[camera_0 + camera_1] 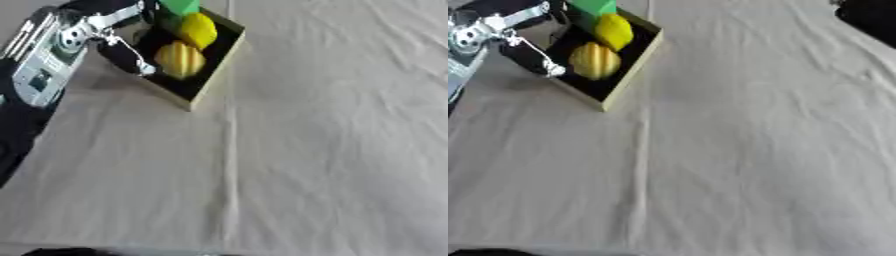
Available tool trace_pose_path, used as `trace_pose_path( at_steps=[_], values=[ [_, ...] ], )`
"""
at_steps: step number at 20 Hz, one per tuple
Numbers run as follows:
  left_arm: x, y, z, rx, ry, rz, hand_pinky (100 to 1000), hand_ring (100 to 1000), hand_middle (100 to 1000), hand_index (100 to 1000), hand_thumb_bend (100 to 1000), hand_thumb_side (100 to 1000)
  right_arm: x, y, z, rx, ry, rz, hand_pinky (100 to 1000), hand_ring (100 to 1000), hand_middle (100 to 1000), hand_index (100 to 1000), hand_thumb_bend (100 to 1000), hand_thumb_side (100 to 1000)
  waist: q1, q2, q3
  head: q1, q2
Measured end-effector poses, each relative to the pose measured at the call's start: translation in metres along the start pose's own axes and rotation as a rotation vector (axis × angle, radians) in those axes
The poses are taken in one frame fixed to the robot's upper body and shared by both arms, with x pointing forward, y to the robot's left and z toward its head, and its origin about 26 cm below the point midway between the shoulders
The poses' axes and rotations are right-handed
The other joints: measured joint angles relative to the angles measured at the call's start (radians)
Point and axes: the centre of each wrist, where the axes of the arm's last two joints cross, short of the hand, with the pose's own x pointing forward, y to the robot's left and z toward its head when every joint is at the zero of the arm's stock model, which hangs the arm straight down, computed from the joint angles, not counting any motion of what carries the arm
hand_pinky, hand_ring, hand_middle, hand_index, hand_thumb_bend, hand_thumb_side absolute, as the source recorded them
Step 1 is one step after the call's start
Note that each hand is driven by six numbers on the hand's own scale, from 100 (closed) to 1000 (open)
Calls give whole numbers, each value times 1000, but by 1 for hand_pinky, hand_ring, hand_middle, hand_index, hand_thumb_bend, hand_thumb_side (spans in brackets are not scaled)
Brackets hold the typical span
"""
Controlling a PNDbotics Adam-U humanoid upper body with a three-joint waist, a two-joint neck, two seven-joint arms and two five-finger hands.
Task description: Pick up objects on the table and place them in the box.
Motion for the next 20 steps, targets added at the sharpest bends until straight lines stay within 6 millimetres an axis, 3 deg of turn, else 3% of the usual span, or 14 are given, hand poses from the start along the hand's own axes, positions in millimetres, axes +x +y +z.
trace_pose_path(
  at_steps=[3,6,12,15,20],
  values=[
    [-9,0,1,-10,8,-35,877,847,801,919,649,184,0,0,0,-1,2,-2,896,765,745,877,100,439,0,0,1,-3,-1],
    [-14,3,5,0,19,-42,869,838,793,912,601,185,-1,1,2,0,10,-3,896,765,745,877,100,441,0,0,3,-7,-1],
    [-12,28,30,135,6,8,851,810,767,889,391,109,-3,1,3,-9,19,-6,896,764,745,877,100,434,-1,-1,9,-12,-1],
    [1,49,58,279,-43,48,838,789,750,868,261,111,-4,0,4,-16,18,-5,896,764,745,877,100,429,-1,-1,14,-17,-1],
    [23,63,129,601,-127,184,823,773,739,865,224,130,-5,-2,5,-37,13,-5,896,763,745,877,100,429,-7,-1,22,-29,-2]
  ],
)
